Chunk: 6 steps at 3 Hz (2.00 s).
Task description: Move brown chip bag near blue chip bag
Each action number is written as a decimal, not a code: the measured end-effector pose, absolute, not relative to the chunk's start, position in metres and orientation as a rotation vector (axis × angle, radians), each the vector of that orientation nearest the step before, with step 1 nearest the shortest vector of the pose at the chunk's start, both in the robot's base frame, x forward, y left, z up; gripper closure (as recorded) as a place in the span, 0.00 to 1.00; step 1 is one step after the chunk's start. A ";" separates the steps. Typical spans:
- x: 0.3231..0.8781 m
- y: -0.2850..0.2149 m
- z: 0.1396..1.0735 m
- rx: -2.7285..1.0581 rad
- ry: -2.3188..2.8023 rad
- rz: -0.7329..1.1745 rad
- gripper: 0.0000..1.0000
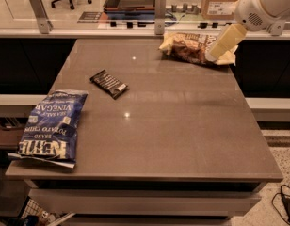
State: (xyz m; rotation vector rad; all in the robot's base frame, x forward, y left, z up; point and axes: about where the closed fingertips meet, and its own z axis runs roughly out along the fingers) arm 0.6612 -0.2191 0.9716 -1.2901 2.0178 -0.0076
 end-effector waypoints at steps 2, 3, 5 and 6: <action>0.721 -0.175 0.946 -1.322 2.173 -0.254 0.00; 0.741 -0.176 0.912 -1.392 2.292 -0.465 0.00; 0.748 -0.183 0.912 -1.409 2.298 -0.557 0.00; 0.761 -0.188 0.902 -1.389 2.278 -0.491 0.00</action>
Offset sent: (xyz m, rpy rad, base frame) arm 0.0921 0.0405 -0.0472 -0.5407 0.0743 -0.2533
